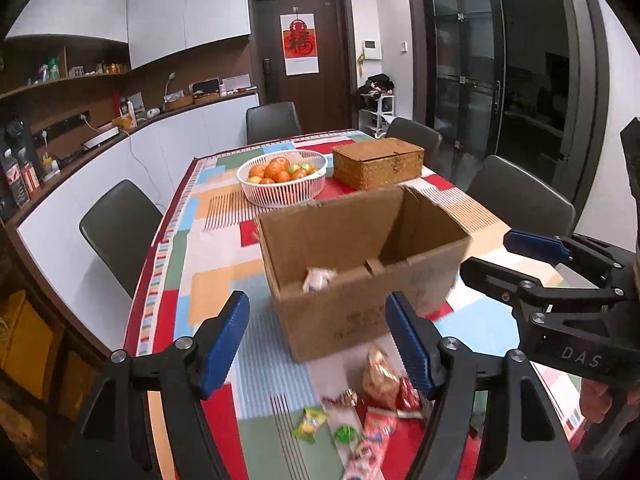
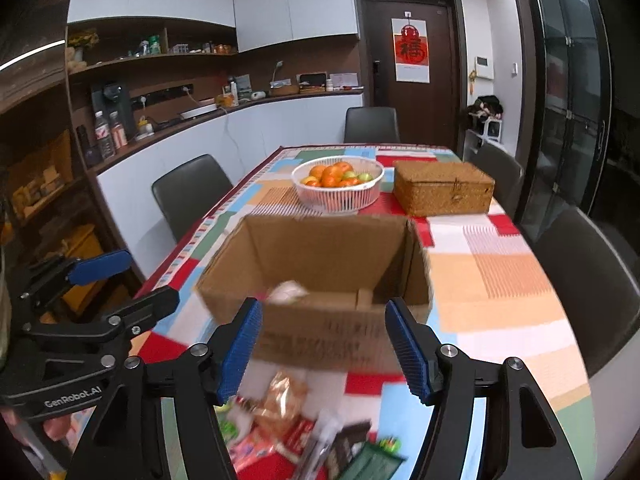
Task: Organize snacks
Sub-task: 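Grasp the pink Lotso lollipop with the left tool while the right tool grasps the clear-wrapped bar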
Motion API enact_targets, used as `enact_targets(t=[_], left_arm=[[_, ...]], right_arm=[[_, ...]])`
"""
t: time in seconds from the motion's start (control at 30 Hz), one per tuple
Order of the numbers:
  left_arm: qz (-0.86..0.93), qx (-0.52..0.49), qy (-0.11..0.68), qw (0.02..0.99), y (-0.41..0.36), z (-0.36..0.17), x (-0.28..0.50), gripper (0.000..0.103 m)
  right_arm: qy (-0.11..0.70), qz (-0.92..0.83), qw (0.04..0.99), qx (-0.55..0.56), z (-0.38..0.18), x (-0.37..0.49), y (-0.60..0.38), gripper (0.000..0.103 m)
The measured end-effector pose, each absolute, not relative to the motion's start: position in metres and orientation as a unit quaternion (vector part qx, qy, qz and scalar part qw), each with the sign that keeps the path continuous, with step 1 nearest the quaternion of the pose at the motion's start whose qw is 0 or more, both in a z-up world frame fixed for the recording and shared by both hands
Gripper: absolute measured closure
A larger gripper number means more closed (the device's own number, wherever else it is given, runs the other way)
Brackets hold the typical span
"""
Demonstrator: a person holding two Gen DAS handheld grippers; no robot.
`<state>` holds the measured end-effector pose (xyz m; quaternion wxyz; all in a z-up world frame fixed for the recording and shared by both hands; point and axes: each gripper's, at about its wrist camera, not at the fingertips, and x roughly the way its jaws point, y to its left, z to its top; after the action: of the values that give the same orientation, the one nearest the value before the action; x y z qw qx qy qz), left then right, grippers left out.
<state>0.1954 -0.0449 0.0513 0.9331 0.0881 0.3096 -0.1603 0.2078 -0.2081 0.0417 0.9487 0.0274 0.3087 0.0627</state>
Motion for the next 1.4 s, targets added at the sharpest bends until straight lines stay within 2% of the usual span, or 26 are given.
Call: enact_targets(t=[0.23,0.63,1.0,1.07,1.13,1.2,1.4], left_arm=[[-0.155,0.080,0.318,0.932,-0.030,0.030,0.150,0.033],[-0.152,0.100,0.378,0.908,-0.023,-0.040,0.106,0.033],[-0.194,0.118,0.380,0.896,-0.029,-0.088,0.097,0.034],[-0.206,0.109,0.394,0.889,-0.031,-0.098,0.106,0.036],[-0.213,0.099,0.409,0.882,-0.032,-0.107,0.117,0.044],[-0.222,0.091,0.418,0.876,-0.034,-0.112,0.124,0.045],[-0.233,0.105,0.423,0.869,-0.045,-0.121,0.140,0.047]], right_arm=[[0.305,0.057,0.950,0.016,0.026,0.162,-0.198,0.038],[0.378,0.045,0.925,-0.020,-0.038,0.114,-0.186,0.038],[0.419,0.072,0.905,0.026,-0.091,0.109,-0.188,0.038],[0.425,0.079,0.901,0.030,-0.098,0.115,-0.187,0.038],[0.431,0.083,0.898,0.035,-0.104,0.122,-0.185,0.039],[0.437,0.090,0.894,0.041,-0.109,0.131,-0.183,0.044],[0.451,0.089,0.886,0.057,-0.120,0.151,-0.186,0.051]])
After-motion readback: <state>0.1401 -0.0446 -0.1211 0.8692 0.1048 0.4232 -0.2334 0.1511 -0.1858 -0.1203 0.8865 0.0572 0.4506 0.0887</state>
